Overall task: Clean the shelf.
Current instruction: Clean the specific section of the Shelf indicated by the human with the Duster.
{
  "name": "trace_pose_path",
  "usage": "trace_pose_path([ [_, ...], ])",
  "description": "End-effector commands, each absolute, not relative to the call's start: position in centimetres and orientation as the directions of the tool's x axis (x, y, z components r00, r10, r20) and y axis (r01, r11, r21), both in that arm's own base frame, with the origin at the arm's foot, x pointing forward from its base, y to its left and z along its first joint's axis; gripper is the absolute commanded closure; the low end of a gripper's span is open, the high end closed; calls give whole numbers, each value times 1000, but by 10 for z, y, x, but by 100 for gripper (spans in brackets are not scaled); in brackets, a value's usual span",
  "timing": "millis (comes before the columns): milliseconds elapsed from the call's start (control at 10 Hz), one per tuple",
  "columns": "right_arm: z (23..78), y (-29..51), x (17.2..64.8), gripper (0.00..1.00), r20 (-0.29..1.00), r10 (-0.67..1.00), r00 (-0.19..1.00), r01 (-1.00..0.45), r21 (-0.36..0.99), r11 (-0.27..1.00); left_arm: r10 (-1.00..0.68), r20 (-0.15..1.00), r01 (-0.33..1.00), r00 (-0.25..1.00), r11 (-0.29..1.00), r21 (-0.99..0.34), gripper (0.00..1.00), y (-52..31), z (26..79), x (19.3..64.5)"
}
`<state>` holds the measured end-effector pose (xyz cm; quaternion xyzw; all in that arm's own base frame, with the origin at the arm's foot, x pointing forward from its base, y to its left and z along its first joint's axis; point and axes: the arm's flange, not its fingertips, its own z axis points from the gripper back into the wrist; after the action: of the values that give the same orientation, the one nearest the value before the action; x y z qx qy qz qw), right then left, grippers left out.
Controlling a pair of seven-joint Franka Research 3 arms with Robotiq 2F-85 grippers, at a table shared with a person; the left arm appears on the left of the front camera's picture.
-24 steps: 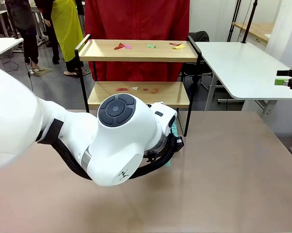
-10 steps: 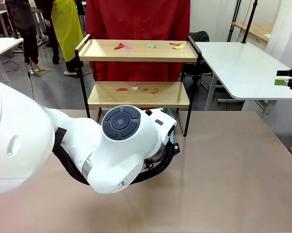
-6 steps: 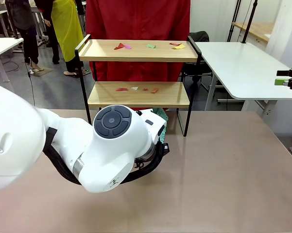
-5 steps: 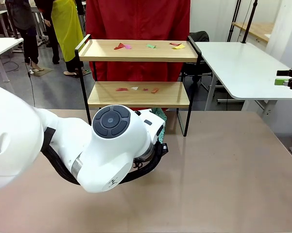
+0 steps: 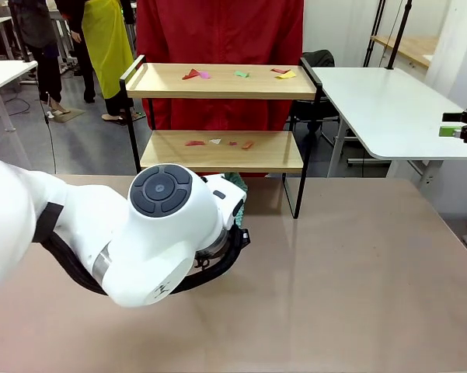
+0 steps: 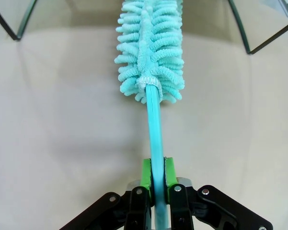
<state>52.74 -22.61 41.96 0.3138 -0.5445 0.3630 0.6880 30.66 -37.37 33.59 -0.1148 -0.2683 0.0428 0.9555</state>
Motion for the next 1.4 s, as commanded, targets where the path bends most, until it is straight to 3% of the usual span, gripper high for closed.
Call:
trace_pose_path([
  [0, 421, -225, 528, 0, 977, 159, 140, -842, 33, 539, 141, 499, -39, 855, 977, -208, 87, -348, 352, 297],
  [600, 421, -225, 528, 0, 977, 159, 140, -842, 33, 539, 203, 498, -136, 843, 976, -168, 87, -311, 354, 301],
  [1300, 421, -225, 528, 0, 977, 159, 140, -842, 33, 539, 199, 546, -235, 814, 972, -5, 87, -273, 356, 299],
])
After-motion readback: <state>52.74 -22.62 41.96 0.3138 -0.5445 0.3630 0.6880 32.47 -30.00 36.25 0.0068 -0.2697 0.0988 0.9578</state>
